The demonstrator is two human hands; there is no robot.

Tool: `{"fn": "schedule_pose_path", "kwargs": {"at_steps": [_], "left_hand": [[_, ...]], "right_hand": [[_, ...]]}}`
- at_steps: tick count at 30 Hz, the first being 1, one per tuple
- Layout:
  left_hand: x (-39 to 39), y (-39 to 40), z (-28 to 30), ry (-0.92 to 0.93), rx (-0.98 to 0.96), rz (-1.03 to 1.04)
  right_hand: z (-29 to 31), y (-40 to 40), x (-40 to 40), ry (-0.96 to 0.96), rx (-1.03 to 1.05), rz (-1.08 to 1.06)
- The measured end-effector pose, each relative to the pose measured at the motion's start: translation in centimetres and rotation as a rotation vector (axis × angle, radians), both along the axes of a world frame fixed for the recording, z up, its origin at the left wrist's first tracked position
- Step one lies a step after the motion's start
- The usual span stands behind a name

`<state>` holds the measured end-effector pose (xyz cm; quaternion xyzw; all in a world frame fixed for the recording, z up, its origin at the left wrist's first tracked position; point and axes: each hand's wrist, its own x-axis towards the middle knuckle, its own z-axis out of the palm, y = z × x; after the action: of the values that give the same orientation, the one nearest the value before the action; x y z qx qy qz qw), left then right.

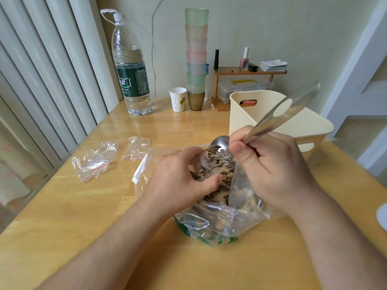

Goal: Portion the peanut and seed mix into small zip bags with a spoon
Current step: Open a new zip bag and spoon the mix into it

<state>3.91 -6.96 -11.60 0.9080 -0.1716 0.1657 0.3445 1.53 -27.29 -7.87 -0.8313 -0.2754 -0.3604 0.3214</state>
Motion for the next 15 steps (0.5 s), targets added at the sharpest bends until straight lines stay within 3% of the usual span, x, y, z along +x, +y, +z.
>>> {"fn": "schedule_pose_path", "kwargs": {"at_steps": [15], "left_hand": [[0.41,0.22,-0.15,-0.013,-0.074,0.092]], "right_hand": [[0.14,0.46,-0.06,-0.008,-0.042,0.034]]}}
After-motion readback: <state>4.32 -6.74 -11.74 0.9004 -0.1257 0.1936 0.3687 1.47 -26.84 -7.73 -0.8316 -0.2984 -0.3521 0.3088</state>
